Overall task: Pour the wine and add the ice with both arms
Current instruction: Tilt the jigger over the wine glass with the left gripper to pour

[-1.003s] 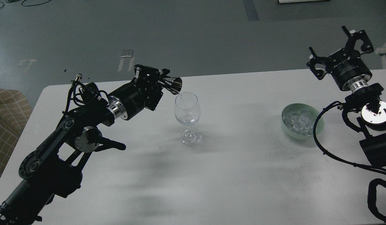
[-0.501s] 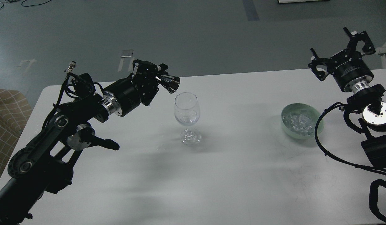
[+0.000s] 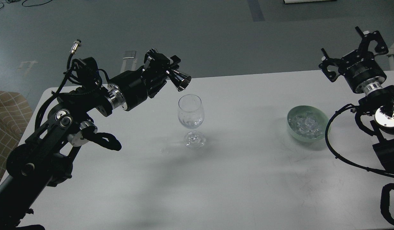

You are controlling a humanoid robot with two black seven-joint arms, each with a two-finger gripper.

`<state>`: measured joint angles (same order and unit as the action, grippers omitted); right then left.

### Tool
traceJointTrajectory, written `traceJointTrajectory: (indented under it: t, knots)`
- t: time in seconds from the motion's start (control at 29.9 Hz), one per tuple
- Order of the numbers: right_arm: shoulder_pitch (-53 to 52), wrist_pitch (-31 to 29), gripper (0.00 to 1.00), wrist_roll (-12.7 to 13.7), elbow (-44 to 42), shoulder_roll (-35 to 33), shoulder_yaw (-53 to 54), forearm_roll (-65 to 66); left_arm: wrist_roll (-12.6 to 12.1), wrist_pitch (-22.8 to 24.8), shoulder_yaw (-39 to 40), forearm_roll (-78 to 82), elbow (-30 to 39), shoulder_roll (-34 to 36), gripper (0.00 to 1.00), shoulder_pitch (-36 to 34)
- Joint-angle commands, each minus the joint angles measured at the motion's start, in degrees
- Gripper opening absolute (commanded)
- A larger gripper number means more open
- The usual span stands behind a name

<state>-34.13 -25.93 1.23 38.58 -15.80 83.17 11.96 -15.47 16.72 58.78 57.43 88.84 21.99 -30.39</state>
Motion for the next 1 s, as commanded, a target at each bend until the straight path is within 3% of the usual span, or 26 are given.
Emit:
traceJointTrajectory:
  t: [0.0, 0.64, 0.97]
  knots:
    - [0.03, 0.0, 1.0, 0.0, 0.09, -0.28, 0.15, -0.01, 0.0, 0.68, -0.94, 1.19, 0.2, 0.15, 0.07, -1.07]
    - [-0.14, 0.0, 1.0, 0.0, 0.0, -0.37, 0.15, -0.01, 0.0, 0.77, -2.44, 16.48, 0.63, 0.15, 0.07, -1.86]
    - [-0.14, 0.0, 1.0, 0.0, 0.26, -0.98, 0.24, -0.01, 0.0, 0.77, -2.88, 16.66, 0.99, 0.42, 0.07, -1.78]
